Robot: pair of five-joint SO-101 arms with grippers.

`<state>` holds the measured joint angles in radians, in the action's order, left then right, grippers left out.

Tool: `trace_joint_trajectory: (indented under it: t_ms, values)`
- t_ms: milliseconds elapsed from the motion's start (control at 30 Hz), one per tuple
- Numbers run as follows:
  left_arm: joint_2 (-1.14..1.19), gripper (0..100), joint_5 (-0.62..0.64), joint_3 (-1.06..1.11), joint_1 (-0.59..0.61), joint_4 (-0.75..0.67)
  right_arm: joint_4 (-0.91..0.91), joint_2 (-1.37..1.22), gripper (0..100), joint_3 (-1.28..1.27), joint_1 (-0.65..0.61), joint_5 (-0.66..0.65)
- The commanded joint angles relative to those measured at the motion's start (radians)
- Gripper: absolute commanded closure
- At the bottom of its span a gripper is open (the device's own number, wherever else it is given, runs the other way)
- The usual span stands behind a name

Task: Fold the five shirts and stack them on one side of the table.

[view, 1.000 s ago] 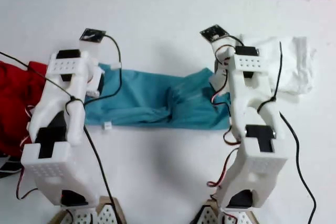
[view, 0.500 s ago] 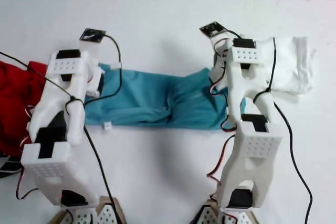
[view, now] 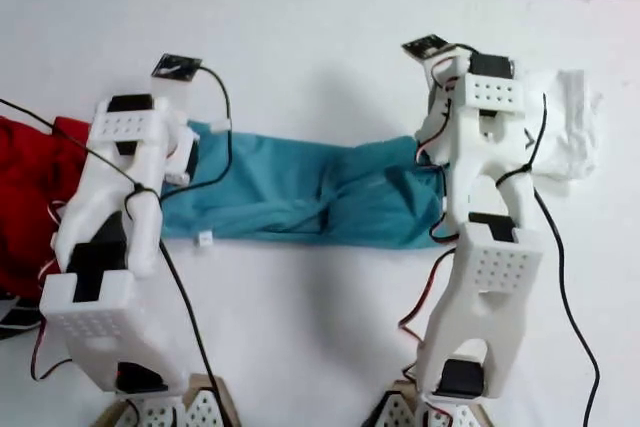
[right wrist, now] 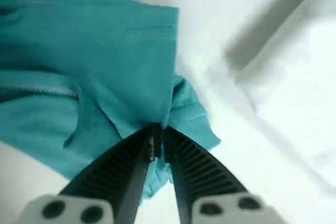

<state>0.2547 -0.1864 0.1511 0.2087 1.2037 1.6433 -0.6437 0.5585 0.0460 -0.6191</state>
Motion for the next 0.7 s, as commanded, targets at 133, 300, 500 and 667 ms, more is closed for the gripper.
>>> trace_joint_trajectory:
  t_ms: [133,300,500,667]
  values:
    - [-0.006,97,0.008,-0.042,0.008,0.0,0.12,0.007,97.9,0.04,0.033,-0.074]
    - [-0.006,97,0.008,-0.042,0.008,0.0,0.122,0.008,97.9,-0.037,0.074,-0.091]
    - [-0.006,97,0.006,-0.039,0.008,0.0,0.12,0.061,97.4,-0.107,0.091,-0.153]
    - [-0.005,97,0.005,-0.031,0.005,0.009,0.12,0.217,91.7,-0.104,0.056,-0.149]
